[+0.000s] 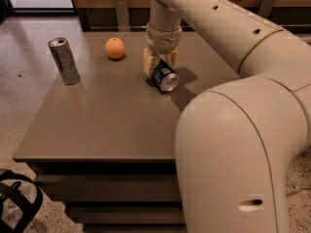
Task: Place pepsi can upright
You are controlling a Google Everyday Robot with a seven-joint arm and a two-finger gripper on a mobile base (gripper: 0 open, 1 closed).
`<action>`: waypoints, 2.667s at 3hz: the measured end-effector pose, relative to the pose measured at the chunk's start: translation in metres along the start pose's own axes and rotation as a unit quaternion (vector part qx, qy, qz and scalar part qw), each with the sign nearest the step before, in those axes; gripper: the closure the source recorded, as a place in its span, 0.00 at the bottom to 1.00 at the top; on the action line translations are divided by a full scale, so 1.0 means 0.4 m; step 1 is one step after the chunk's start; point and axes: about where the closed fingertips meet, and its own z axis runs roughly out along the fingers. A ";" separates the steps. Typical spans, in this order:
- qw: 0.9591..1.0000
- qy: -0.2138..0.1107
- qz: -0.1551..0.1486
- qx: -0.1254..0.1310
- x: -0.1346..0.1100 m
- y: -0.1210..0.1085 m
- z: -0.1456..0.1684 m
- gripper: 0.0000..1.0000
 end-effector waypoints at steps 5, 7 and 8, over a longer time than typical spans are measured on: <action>0.993 -0.094 -0.067 -0.034 0.039 -0.019 -0.096 1.00; 0.967 -0.195 -0.134 -0.096 0.055 -0.058 -0.169 1.00; 0.952 -0.235 -0.156 -0.116 0.050 -0.083 -0.195 1.00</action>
Offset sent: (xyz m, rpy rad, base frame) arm 0.0025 0.0022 -0.0021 0.0041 -0.0059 0.0007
